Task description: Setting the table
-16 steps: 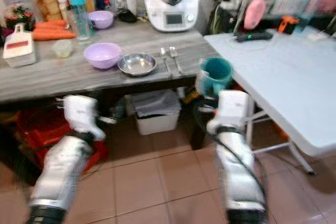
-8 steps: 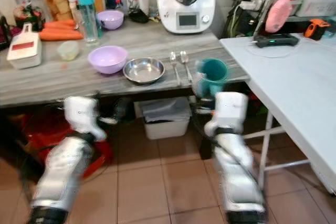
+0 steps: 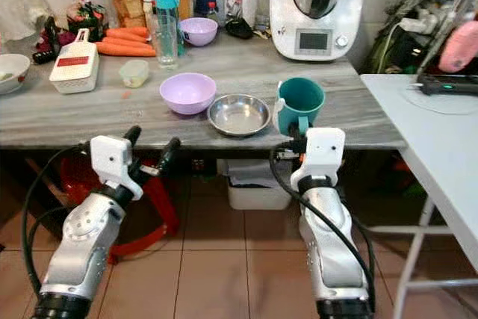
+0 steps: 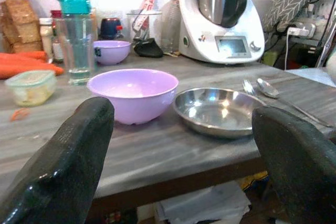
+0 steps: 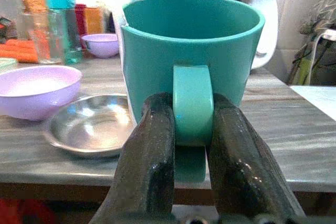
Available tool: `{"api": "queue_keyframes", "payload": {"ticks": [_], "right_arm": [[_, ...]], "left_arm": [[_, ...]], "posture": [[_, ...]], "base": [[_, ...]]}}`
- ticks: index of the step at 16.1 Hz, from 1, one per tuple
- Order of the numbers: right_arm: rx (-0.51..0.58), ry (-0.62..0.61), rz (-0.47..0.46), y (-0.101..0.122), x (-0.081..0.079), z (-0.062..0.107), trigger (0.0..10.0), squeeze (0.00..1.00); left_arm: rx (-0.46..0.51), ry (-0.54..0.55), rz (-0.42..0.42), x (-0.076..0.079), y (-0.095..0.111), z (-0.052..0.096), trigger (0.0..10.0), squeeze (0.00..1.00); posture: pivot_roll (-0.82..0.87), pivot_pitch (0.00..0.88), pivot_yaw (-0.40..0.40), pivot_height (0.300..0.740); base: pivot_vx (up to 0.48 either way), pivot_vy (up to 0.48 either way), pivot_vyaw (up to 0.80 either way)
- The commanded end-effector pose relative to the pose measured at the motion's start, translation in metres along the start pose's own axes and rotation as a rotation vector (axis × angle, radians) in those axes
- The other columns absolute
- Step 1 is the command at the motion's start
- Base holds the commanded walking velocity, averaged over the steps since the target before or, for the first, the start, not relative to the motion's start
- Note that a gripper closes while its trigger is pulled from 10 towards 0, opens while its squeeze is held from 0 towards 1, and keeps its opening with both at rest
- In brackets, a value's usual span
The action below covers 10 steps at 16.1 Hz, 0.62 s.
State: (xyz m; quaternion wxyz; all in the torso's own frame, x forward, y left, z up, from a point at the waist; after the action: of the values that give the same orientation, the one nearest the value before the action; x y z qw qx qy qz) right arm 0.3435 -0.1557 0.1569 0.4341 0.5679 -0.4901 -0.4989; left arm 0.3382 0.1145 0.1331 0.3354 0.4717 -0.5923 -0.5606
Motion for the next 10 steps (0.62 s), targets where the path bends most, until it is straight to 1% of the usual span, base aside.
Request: {"api": "queue_keyframes", "payload": {"ticks": [1, 10], "right_arm": [[0.039, -0.012, -0.001, 0.0112, 0.0038, -0.0016, 10.0, 0.00], [0.040, -0.017, 0.005, 0.0112, 0.0047, -0.0026, 10.0, 0.00]], "left_arm": [[0.015, -0.019, -0.022, 0.0023, 0.0058, -0.0034, 10.0, 0.00], [0.011, -0.031, -0.013, 0.0075, 0.0044, -0.0020, 10.0, 0.00]], "posture": [[-0.04, 0.000, -0.042, 0.740], [-0.03, 0.000, -0.045, 0.740]], "base": [[0.315, 0.000, 0.00], [0.315, 0.000, 0.00]]}}
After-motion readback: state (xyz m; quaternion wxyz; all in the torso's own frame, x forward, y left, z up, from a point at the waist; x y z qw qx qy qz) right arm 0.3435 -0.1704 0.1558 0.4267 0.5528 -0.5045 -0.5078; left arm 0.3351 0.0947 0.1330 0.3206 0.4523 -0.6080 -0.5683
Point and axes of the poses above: a point about 5 cm out from each wrist's last joint towards the gripper, its own z axis pointing back from the gripper into the wrist, its own y axis along the axis of the wrist's last joint, x = y × z, the point moved 5 cm from there along -z, pointing out of the wrist towards the gripper, and after that the axes turned 9 degrees about -z, right-handed, at the moved point
